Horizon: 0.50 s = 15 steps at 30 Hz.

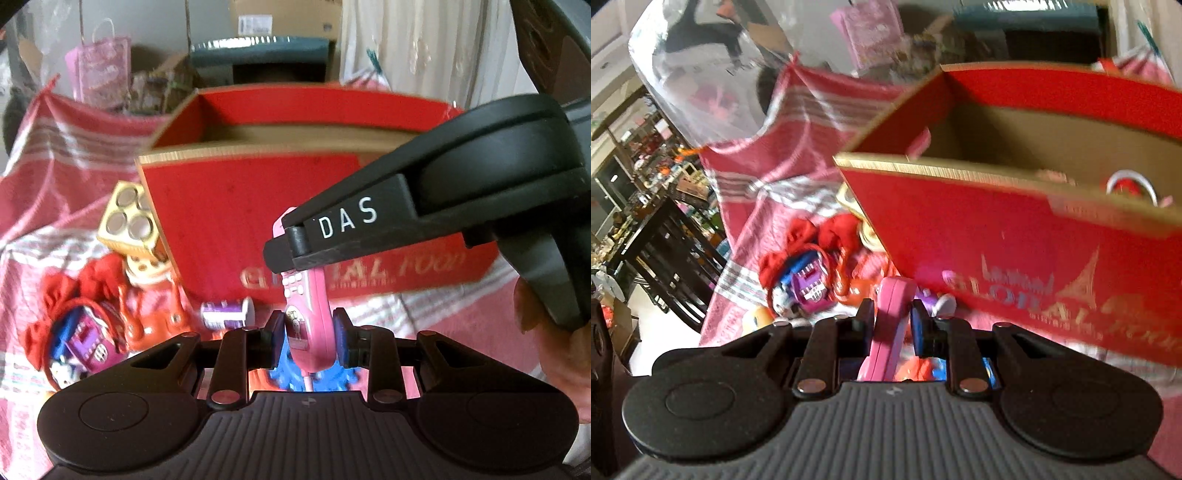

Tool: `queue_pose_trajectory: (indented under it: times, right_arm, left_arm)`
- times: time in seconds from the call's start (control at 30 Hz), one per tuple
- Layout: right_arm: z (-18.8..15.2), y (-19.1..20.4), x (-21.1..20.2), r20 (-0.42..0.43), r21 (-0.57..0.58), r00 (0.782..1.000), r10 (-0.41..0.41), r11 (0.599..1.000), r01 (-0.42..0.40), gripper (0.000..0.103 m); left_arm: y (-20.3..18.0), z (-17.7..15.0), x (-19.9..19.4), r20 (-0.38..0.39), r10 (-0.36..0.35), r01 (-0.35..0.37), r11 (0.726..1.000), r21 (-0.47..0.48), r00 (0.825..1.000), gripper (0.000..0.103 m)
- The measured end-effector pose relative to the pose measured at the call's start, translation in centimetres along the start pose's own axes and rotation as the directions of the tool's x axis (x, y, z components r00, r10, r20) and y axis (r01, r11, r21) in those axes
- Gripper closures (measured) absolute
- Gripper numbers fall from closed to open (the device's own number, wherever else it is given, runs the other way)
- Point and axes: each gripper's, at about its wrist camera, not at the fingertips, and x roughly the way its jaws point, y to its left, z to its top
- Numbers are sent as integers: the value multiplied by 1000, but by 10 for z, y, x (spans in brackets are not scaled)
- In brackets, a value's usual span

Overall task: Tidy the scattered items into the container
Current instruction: 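Lift the pink phone with both grippers and carry it over the red box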

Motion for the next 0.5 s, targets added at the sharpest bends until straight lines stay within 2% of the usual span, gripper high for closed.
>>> queue_pose_trajectory:
  times: [0.1, 0.23, 0.37, 0.5]
  right_arm:
    - [15, 2, -14, 46, -26, 999, 8, 1000, -7, 79]
    - [39, -5, -37, 123, -54, 992, -2, 999, 9, 78]
    - [67, -22, -60, 194, -75, 980, -49, 995, 65, 78]
    - [91, -51, -77, 237, -56, 965, -116, 990, 133, 78]
  left_arm:
    - [1, 18, -8, 36, -13, 13, 1000, -7, 999, 77]
    - [-10, 52, -14, 100, -10, 4, 998, 65, 995, 77]
    - [-32, 93, -6, 148, -27, 4, 987, 158, 989, 77]
    - [-58, 133, 16, 154, -72, 36, 973, 228, 985, 77]
